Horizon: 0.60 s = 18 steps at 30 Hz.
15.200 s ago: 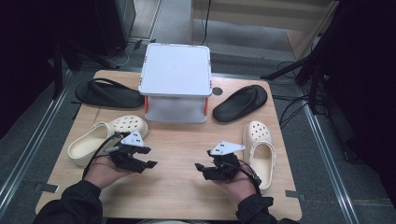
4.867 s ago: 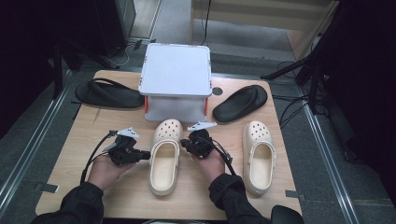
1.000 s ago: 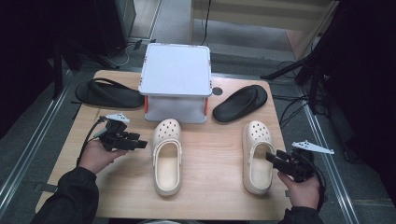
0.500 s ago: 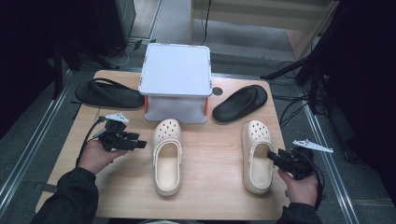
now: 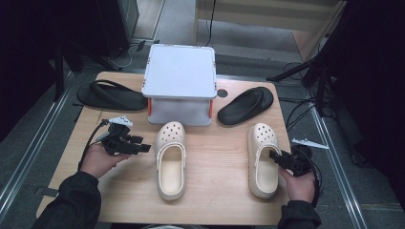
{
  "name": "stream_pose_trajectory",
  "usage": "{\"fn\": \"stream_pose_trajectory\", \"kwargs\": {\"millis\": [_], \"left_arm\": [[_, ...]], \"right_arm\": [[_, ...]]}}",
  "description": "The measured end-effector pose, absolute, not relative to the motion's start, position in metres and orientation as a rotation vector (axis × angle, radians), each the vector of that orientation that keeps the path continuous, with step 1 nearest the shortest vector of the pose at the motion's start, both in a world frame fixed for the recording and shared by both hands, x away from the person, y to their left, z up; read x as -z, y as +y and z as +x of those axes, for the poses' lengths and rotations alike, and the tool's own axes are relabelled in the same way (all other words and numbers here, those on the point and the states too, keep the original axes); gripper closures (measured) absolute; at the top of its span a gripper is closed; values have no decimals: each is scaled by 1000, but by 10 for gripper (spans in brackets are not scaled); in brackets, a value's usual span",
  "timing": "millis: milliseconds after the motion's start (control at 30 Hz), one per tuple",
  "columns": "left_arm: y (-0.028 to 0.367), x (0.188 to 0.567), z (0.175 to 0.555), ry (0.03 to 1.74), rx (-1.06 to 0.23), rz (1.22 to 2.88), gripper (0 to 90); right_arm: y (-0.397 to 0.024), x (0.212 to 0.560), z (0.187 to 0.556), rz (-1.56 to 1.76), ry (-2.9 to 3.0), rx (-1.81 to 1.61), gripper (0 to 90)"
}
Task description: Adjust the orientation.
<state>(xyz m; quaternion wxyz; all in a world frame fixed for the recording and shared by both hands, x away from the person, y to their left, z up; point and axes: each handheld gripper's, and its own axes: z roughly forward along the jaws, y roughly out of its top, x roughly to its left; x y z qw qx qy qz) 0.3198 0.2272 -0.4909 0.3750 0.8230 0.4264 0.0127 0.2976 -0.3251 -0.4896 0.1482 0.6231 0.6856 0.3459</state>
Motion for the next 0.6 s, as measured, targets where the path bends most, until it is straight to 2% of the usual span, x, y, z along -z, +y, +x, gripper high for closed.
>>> {"fn": "stream_pose_trajectory", "kwargs": {"millis": [367, 600], "left_arm": [[226, 490, 319, 1076, -46, 2110, 457], [226, 491, 319, 1075, -51, 2111, 461]], "right_arm": [[-323, 490, 297, 1796, 1917, -1007, 613], [-326, 486, 297, 1798, 1870, -1004, 721]]}}
